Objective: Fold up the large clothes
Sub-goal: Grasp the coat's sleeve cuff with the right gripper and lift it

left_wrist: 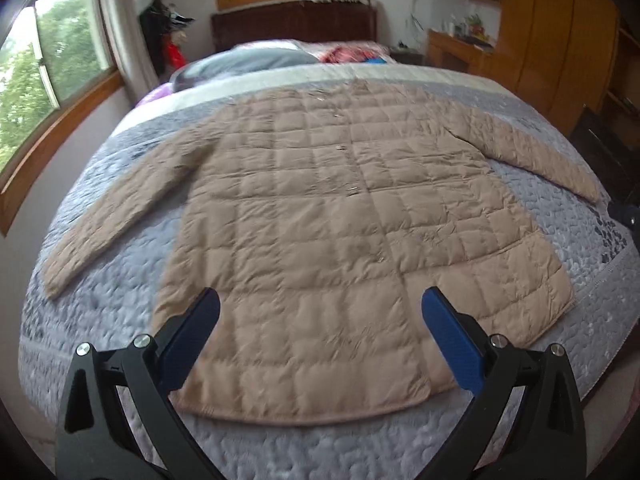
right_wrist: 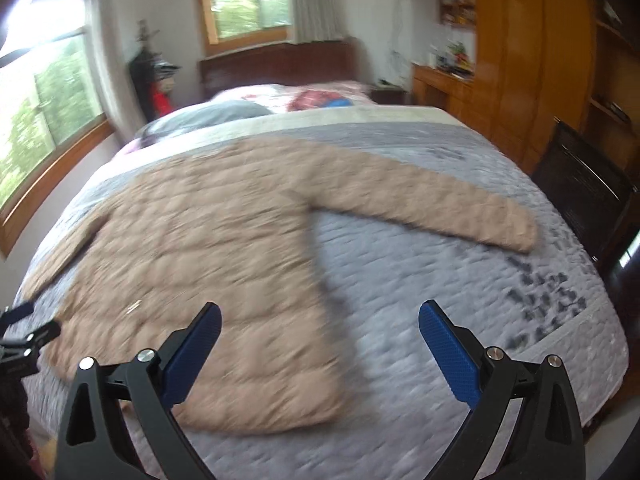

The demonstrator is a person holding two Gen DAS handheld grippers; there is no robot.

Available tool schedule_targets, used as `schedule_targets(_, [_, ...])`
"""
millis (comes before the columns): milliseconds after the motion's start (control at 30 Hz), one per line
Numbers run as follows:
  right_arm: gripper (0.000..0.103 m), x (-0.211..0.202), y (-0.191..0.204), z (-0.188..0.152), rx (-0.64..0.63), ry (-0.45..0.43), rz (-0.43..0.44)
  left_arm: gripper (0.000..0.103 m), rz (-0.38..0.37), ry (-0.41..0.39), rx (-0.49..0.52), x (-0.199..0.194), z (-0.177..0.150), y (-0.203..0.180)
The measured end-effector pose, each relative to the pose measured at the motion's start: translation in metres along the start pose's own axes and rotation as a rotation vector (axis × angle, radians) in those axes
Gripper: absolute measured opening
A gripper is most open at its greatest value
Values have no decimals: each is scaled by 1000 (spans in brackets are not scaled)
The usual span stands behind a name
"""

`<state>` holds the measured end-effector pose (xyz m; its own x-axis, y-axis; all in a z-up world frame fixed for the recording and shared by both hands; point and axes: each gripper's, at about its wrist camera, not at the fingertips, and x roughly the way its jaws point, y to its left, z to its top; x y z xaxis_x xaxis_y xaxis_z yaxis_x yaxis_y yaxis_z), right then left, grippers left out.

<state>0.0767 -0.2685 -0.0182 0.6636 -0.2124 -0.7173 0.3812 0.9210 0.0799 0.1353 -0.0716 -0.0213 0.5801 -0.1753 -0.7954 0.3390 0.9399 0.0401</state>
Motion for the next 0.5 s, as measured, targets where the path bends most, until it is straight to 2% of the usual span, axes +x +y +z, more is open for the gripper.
schedule_targets(67, [99,21,-40,26,66,18,-33,100,-40,42,28,24,28,-11])
schedule_targets(133, [99,41,-74,45,114,45,-74,100,-46,80,57,53,58,-25])
schedule_targets(267, [99,79,-147,73,220,110,-113,100,-21,62,127,98,106,-52])
schedule_targets(333, [99,100,-187,83,283,146,-110,100,-40,73,123,120,126,-61])
schedule_targets(500, [95,146,-251,87,383,229,-131,100,-75,103,67,167,168,-77])
